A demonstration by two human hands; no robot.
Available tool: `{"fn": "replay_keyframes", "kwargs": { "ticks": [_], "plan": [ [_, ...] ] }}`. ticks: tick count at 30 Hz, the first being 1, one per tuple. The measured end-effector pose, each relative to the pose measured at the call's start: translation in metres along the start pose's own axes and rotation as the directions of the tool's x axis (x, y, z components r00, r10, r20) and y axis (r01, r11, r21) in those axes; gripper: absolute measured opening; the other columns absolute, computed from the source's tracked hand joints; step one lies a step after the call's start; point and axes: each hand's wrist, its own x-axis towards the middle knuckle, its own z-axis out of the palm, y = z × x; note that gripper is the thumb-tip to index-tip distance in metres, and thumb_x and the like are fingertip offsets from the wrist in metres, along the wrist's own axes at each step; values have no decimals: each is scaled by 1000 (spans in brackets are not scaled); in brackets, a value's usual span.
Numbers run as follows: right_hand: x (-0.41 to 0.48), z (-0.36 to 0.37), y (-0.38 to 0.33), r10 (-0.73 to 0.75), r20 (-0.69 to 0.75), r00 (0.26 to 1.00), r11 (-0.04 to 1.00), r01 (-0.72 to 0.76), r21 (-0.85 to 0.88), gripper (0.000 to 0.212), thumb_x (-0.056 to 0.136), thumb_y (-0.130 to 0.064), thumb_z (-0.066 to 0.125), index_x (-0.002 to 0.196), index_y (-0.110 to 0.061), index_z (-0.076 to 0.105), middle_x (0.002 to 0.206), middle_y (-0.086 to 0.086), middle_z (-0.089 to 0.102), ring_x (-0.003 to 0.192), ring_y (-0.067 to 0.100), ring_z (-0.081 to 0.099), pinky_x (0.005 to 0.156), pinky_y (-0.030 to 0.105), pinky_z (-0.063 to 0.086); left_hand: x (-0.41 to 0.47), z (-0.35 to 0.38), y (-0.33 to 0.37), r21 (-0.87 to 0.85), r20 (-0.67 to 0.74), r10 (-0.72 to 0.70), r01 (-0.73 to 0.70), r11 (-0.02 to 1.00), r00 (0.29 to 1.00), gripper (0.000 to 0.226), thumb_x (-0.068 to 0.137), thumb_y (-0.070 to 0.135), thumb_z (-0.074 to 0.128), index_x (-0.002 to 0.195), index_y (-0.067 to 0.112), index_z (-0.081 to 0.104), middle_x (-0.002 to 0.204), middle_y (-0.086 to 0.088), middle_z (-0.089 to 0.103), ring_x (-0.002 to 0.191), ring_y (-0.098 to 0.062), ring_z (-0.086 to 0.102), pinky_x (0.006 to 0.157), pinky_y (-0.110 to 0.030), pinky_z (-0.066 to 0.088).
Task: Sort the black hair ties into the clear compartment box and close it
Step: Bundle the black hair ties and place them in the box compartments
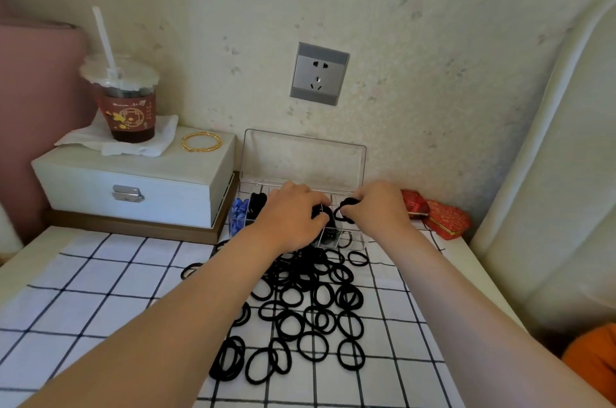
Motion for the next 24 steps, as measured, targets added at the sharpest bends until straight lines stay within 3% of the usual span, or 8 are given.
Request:
{"fn": "replay_keyframes", "kwargs": {
  "ticks": [5,10,13,15,16,18,20,24],
  "plan": [
    [4,7,-9,37,59,998,951,-17,-308,18,89,-28,66,75,-16,65,57,-4,47,49,9,40,41,22,21,0,6,1,-6,-7,2,-2,1000,1000,43,96,42,49,138,37,50,137,2,52,132,-21,32,110,-40,25],
    [4,4,-3,33,197,980,977,10,-213,21,89,-25,64,89,-7,75,66,3,61,60,17,55,46,24,36,-3,9,4,-21,-10,42,-42,999,999,42,95,44,50,137,40,51,134,4,50,132,-18,29,110,-36,22],
    [2,-14,0,-33,315,948,994,65,-91,33,88,-25,65,109,0,73,101,18,73,82,22,65,69,30,50,-3,9,3,0,-4,53,-53,999,999,41,96,47,48,136,41,53,135,4,48,132,-18,29,111,-37,22],
    [-1,-26,4,-60,339,939,998,67,-10,51,88,-27,70,133,-4,62,129,14,66,114,24,63,93,31,49,-3,9,4,15,8,49,-49,999,999,42,96,49,47,137,41,52,137,4,46,134,-18,27,111,-37,21],
    [-3,-29,6,-87,344,935,996,82,31,52,88,-26,71,135,-8,60,127,10,67,113,20,63,91,28,49,-3,9,4,21,12,47,-47,999,999,42,97,49,46,138,41,51,138,3,45,134,-18,26,112,-37,20],
    [-5,-32,11,-157,308,938,987,145,64,19,88,-17,66,106,-23,72,92,2,69,84,14,61,76,29,46,-3,9,5,27,17,46,-46,999,999,43,97,49,45,139,42,50,139,3,44,135,-18,25,111,-37,19],
    [-6,-30,18,-240,273,932,970,243,22,32,87,-8,55,68,-32,63,64,-7,55,65,11,49,72,34,45,-4,9,6,24,14,47,-47,999,999,43,97,49,46,139,42,50,141,3,43,136,-17,24,112,-36,19],
    [-24,-20,19,-304,287,908,912,364,-187,27,90,-16,48,89,-22,74,89,-3,70,92,21,62,90,39,46,-3,11,7,-28,-25,46,-46,999,999,43,95,47,51,137,38,52,138,7,46,133,-15,28,110,-34,20]
  ]
}}
